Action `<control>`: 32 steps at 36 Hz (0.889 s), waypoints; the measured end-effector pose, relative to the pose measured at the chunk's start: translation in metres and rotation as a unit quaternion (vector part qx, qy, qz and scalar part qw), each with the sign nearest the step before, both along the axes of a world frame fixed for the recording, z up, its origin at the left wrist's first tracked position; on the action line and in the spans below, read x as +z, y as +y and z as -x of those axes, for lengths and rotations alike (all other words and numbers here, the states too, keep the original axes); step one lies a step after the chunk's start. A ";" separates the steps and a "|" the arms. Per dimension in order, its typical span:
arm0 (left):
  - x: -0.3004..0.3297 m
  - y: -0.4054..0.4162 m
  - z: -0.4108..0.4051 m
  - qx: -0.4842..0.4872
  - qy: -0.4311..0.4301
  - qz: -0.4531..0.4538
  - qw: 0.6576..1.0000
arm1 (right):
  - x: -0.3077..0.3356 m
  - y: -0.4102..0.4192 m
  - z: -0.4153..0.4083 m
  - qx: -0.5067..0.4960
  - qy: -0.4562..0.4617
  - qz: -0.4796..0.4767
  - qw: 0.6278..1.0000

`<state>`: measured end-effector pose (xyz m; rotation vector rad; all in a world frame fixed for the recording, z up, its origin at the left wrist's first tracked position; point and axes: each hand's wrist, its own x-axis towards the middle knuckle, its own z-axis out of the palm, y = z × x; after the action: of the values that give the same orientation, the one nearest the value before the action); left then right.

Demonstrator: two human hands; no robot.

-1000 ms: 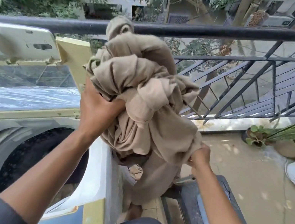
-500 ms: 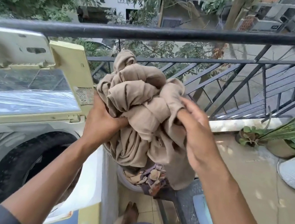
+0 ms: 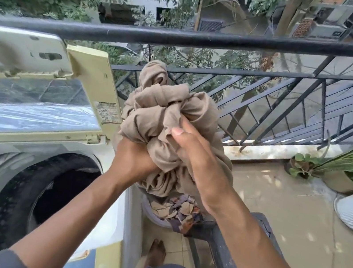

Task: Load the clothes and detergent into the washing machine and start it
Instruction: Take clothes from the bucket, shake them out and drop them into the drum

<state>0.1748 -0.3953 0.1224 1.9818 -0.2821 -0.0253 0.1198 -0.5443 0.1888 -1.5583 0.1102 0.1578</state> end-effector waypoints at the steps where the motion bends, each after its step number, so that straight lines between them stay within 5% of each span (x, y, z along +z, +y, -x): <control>1: -0.001 0.000 -0.001 0.029 0.000 -0.001 1.000 | 0.001 -0.003 -0.002 0.012 0.003 -0.020 1.000; 15: 0.009 -0.008 -0.015 0.179 -0.017 0.055 0.982 | 0.007 -0.041 -0.016 0.090 -0.064 -0.080 0.991; 17: 0.011 -0.008 -0.017 0.183 -0.015 0.052 0.982 | -0.009 -0.048 -0.015 0.031 -0.095 -0.047 0.994; 21: 0.014 -0.005 -0.020 0.177 -0.001 0.069 0.982 | -0.060 -0.067 -0.009 -0.244 -0.089 0.062 0.964; 25: 0.024 -0.005 -0.018 0.175 -0.010 0.101 0.979 | -0.142 -0.078 0.006 -0.340 0.118 0.204 0.910; 27: 0.029 -0.006 -0.018 0.178 -0.015 0.113 0.977 | -0.188 -0.080 0.015 -0.301 0.234 0.143 0.913; 29: 0.035 -0.009 -0.016 0.172 -0.016 0.139 0.975 | -0.236 -0.080 0.024 -0.248 0.324 -0.058 0.911; 32: 0.046 -0.011 -0.011 0.173 -0.015 0.145 0.974 | -0.279 -0.074 0.032 -0.237 0.436 -0.284 0.820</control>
<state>0.1859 -0.4066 0.1680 1.7167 0.0438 0.2557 0.0881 -0.6186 -0.0906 -0.7188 1.0732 0.4560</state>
